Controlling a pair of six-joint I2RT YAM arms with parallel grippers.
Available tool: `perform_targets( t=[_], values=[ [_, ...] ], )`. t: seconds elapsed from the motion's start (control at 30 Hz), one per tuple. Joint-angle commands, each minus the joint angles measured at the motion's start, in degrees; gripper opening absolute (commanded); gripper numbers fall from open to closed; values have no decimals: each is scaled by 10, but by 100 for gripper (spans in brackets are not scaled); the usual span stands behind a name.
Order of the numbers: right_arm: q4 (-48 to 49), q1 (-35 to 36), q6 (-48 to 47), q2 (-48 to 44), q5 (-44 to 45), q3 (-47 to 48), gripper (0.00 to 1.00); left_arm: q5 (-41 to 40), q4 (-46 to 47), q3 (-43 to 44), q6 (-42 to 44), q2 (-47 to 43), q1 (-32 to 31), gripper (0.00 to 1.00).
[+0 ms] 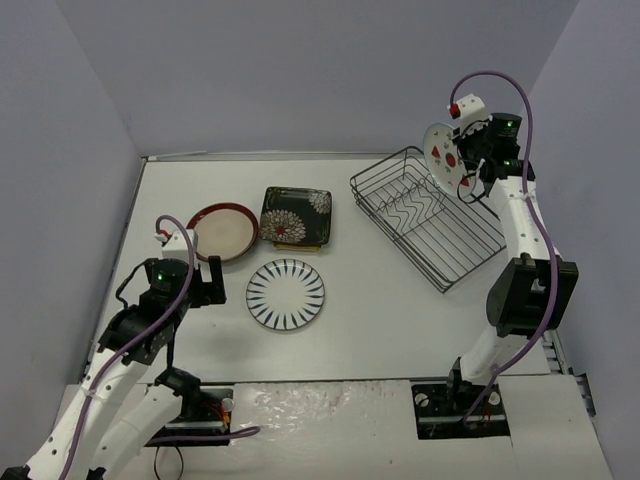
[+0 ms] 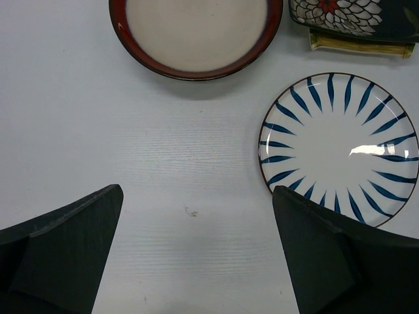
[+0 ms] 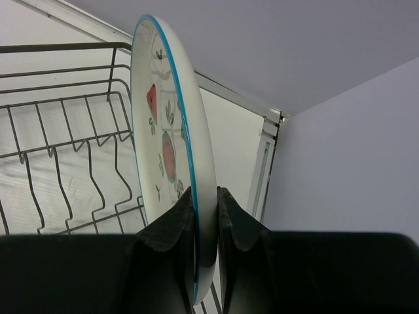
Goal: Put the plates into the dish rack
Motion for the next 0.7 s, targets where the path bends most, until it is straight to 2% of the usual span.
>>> perform_targets(
  t=[0.0,0.5,0.67],
  values=[
    [123,0,-13,-12,-21,23,0,10,40,13,12,14,6,97],
    [146,0,6,36,-61,-29,1,26,41,14,14,23,8,97],
    [153,-1,19,46,-61,-38,16,25,40,15,12,27,8,97]
  ],
)
